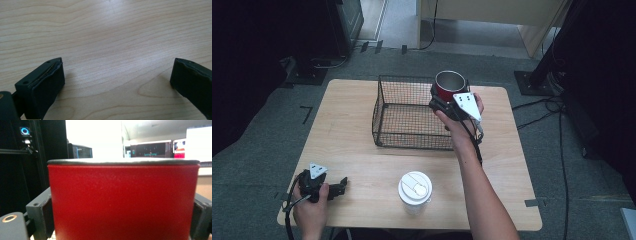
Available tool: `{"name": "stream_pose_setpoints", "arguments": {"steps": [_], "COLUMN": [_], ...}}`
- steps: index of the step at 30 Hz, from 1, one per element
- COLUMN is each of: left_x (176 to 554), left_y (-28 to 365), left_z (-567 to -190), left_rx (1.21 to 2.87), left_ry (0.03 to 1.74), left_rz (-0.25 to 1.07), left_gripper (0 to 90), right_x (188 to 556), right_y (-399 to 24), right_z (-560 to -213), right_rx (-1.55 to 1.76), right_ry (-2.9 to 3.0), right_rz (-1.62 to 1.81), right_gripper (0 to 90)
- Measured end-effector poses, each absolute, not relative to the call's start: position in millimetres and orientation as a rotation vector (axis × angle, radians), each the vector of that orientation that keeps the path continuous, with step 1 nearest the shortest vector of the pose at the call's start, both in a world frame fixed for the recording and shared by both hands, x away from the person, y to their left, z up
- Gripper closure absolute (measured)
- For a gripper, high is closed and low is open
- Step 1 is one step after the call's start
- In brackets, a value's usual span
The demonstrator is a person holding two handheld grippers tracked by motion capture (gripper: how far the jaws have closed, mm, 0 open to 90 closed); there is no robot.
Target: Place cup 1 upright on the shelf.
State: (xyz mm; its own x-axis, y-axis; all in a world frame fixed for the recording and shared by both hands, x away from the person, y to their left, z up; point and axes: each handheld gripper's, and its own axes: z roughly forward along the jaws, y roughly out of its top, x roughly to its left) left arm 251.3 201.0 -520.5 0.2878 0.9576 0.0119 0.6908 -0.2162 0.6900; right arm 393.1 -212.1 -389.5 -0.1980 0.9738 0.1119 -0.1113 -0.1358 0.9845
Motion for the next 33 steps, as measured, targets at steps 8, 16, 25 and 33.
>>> {"name": "stream_pose_setpoints", "arguments": {"steps": [8,16,25,33], "left_x": [251.3,251.4,251.3,251.3], "left_y": [201.1,201.0,201.1,201.1], "left_z": [-520.4,-520.4,-520.4,-520.4], "left_rx": [1.988,1.987,1.988,1.989], "left_ry": [1.469,1.469,1.469,1.468], "left_rz": [0.602,0.603,0.602,0.602], "left_gripper": [0.0,0.0,0.0,0.0], "right_x": [414.3,432.8,451.0,463.4], "right_y": [-199.8,-187.7,-185.2,-185.5], "right_z": [-403.5,-417.4,-435.9,-448.1], "right_rx": [1.142,1.208,1.272,1.309], "right_ry": [1.243,1.289,1.363,1.425], "right_rz": [1.510,1.517,1.446,1.355], "right_gripper": [7.4,7.4,7.4,7.4]}}
